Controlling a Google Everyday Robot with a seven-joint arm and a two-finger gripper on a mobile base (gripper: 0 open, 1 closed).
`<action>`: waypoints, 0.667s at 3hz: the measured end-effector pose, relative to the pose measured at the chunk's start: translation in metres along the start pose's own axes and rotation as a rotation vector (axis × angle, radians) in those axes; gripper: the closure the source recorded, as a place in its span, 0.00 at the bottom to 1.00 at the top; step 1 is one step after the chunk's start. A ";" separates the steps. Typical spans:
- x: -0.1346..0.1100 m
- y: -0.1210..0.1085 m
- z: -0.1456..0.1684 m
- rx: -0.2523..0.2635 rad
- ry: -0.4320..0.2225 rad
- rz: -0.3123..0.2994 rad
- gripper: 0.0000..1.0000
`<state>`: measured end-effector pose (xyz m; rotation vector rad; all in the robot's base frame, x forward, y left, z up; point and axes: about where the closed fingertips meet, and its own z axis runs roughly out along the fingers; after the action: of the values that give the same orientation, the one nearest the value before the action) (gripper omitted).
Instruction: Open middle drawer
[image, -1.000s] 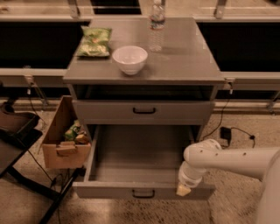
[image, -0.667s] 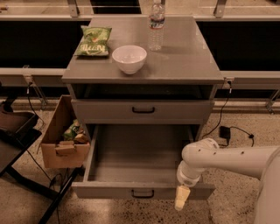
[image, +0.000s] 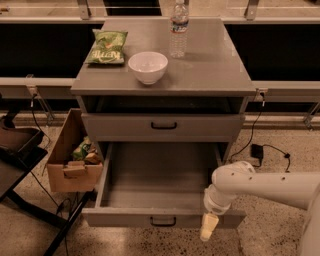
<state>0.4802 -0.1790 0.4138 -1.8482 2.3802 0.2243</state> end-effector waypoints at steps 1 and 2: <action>0.006 0.030 0.027 -0.029 -0.051 0.020 0.15; 0.006 0.031 0.026 -0.033 -0.056 0.022 0.39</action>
Offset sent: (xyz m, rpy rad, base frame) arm -0.2143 0.0064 -0.0954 0.1489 0.1871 -0.2034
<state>0.4489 -0.1719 0.3886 -1.8055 2.3753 0.3152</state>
